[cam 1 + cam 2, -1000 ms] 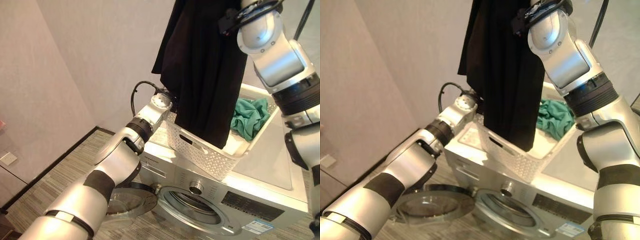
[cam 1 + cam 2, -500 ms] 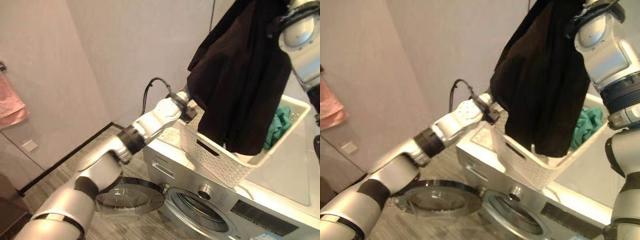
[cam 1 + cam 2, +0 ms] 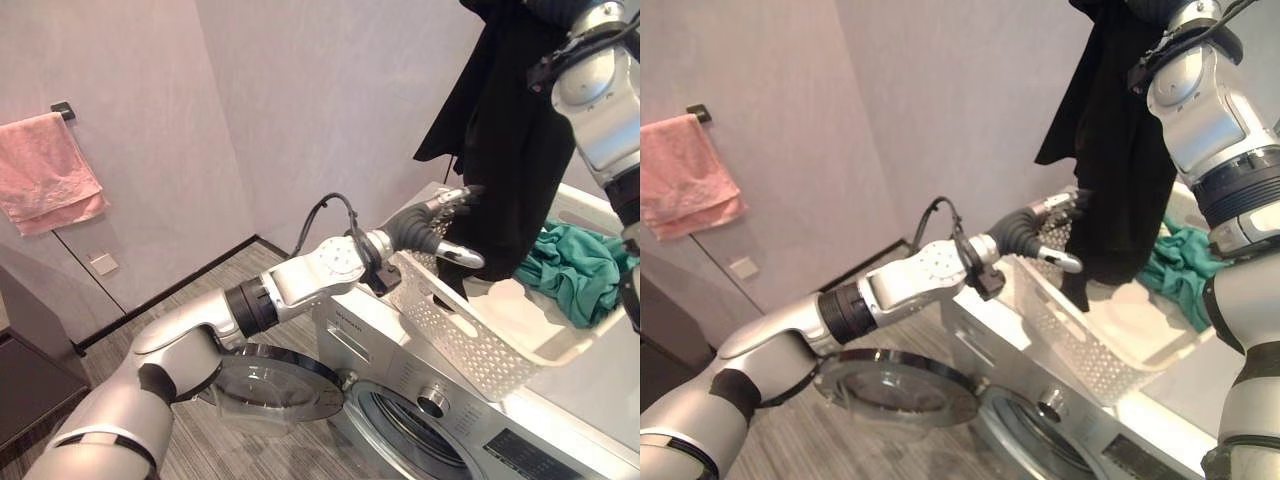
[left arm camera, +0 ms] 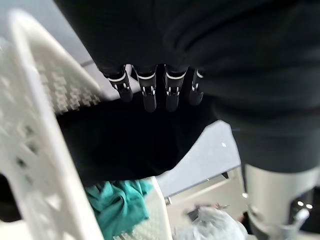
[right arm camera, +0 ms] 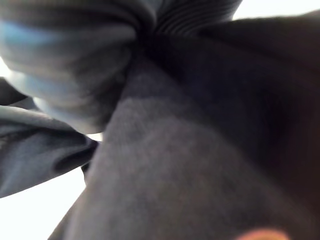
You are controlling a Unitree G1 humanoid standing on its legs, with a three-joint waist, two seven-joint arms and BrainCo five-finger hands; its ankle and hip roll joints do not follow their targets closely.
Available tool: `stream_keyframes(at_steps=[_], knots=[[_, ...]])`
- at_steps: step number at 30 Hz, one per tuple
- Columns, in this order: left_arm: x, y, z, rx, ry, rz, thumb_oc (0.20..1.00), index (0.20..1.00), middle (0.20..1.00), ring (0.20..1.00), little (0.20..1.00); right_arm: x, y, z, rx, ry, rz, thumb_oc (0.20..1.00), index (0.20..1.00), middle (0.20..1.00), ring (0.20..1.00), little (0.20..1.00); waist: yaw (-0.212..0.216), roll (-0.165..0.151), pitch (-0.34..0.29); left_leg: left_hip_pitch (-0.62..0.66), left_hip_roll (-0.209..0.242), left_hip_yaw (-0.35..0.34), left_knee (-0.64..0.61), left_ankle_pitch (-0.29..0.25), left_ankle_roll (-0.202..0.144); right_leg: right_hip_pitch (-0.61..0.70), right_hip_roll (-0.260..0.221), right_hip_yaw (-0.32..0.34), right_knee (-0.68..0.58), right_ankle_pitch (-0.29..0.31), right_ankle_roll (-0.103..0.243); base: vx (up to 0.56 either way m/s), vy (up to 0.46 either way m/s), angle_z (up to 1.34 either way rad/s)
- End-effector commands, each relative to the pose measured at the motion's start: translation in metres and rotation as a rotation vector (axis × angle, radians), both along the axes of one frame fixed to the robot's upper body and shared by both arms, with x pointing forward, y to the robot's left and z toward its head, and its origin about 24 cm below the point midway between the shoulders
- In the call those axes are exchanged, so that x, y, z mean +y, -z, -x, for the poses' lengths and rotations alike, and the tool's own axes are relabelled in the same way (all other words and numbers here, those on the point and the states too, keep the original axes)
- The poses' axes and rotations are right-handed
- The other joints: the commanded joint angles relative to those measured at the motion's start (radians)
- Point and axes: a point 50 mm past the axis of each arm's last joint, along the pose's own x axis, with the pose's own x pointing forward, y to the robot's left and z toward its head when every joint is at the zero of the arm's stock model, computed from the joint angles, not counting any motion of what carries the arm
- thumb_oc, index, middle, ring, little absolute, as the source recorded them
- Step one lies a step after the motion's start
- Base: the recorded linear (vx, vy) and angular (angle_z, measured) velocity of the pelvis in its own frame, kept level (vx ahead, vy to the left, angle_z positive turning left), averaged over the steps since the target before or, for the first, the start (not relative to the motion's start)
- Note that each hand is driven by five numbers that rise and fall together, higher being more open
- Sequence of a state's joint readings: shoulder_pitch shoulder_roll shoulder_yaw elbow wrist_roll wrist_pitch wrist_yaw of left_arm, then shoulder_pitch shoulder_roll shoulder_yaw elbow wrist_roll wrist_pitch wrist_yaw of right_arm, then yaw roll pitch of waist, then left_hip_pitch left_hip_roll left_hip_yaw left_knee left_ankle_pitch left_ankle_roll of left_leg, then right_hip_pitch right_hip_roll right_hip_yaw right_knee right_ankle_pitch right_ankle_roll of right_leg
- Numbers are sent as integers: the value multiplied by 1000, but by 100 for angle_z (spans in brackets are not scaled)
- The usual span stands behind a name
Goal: Grab the laundry basket,head to the washer,open it,put in the laundry and shut it.
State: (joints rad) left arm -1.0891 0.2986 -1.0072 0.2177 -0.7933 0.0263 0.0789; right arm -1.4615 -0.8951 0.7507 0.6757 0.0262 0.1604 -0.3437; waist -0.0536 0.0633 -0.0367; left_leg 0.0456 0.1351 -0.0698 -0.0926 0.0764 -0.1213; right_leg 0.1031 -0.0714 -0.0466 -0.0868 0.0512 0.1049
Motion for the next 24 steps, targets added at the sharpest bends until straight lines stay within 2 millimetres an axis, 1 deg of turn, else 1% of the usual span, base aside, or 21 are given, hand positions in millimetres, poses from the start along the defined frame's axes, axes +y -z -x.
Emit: stream_keyframes(at_steps=[1,2,3,5,8,9,10,11,12,13,15,16,17,20,21,24], knots=[[-19,-31,-16,-82,-70,39,1000,1000,1000,1000,1000,2,-75,34,-241,-11,-1,200,200,200,200,200,-5,-56,5,15,55,36,5,-56,-27,-39,-83,-44,97,-47,62,0,0,0],[-19,-31,-16,-82,-69,39,1000,1000,1000,1000,1000,2,-75,34,-241,-10,-1,200,200,200,200,200,-4,-56,5,15,55,36,5,-56,-27,-39,-83,-44,97,-47,62,0,0,0],[-27,-33,-19,-81,-100,56,1000,1000,1000,1000,1000,6,-75,36,-250,-29,0,200,200,200,200,200,-9,-54,6,17,56,40,5,-58,-28,-42,-82,-42,100,-49,62,-12,1,-4],[-34,-35,-24,-84,-143,69,1000,1000,1000,1000,1000,12,-75,37,-260,-54,7,200,200,200,200,200,-18,-52,8,19,56,45,5,-59,-28,-46,-82,-36,103,-50,62,-5,3,-2],[-39,-40,-33,-64,-228,102,1000,1000,1000,1000,1000,22,-74,40,-276,-105,7,200,200,200,200,200,-28,-49,10,22,57,52,5,-60,-29,-49,-82,-29,106,-52,62,-9,5,-10],[-39,-41,-42,-60,-296,96,1000,1000,1000,1000,1000,31,-69,39,-273,-153,9,200,200,200,200,200,-38,-48,9,24,58,57,5,-62,-29,-51,-82,-22,106,-55,62,-7,3,-7],[-39,-42,-42,-60,-296,96,1000,1000,1000,1000,1000,31,-69,39,-272,-152,9,200,200,200,200,200,-37,-48,9,24,59,58,5,-62,-29,-51,-82,-21,106,-55,62,-3,-2,-8],[-37,-41,-46,-59,-324,84,1000,1000,1000,1000,1000,36,-67,39,-268,-174,11,200,200,200,200,200,-41,-47,8,26,59,60,5,-63,-29,-52,-81,-18,106,-55,62,-8,-3,-6],[-31,-38,-56,-48,-388,56,1000,1000,1000,1000,1000,48,-64,40,-265,-224,25,200,200,200,200,200,-51,-44,8,28,61,67,5,-63,-29,-56,-81,-9,107,-55,62,-8,-3,-3],[-31,-39,-56,-48,-388,56,1000,1000,1000,1000,1000,48,-64,40,-265,-224,25,200,200,200,200,200,-50,-44,8,28,61,67,5,-63,-29,-57,-80,-8,107,-55,62,-8,-1,-6],[-26,-39,-63,-21,-436,59,1000,1000,1000,1000,1000,59,-60,41,-265,-274,27,200,200,200,200,200,-59,-41,6,32,63,73,5,-63,-28,-62,-79,-1,107,-56,62,-1,0,-19],[-25,-43,-64,-26,-443,71,1000,1000,1000,1000,1000,64,-58,42,-266,-294,30,200,200,200,200,200,-63,-39,5,32,63,76,5,-63,-28,-64,-77,4,107,-56,63,7,0,-22],[-23,-50,-65,-7,-451,121,1000,1000,1000,1000,1000,72,-56,44,-272,-329,33,200,200,200,200,200,-68,-37,3,34,63,81,5,-64,-28,-65,-76,8,107,-56,63,6,-1,-15],[-22,-53,-66,13,-458,149,1000,1000,1000,1000,1000,75,-51,43,-266,-358,15,200,200,200,200,200,-73,-36,0,35,64,85,5,-65,-27,-68,-76,11,108,-55,62,3,-2,-5],[-22,-59,-65,4,-452,172,1000,1000,1000,1000,1000,78,-48,43,-264,-375,11,200,200,200,200,200,-75,-36,0,36,63,87,5,-66,-27,-69,-76,14,108,-55,62,-2,-4,-13],[-13,-71,-66,-12,-460,242,1000,1000,1000,1000,1000,82,-43,45,-269,-403,12,200,200,200,200,200,-78,-35,1,40,63,92,5,-67,-27,-71,-75,19,109,-53,63,-7,-8,-10]])
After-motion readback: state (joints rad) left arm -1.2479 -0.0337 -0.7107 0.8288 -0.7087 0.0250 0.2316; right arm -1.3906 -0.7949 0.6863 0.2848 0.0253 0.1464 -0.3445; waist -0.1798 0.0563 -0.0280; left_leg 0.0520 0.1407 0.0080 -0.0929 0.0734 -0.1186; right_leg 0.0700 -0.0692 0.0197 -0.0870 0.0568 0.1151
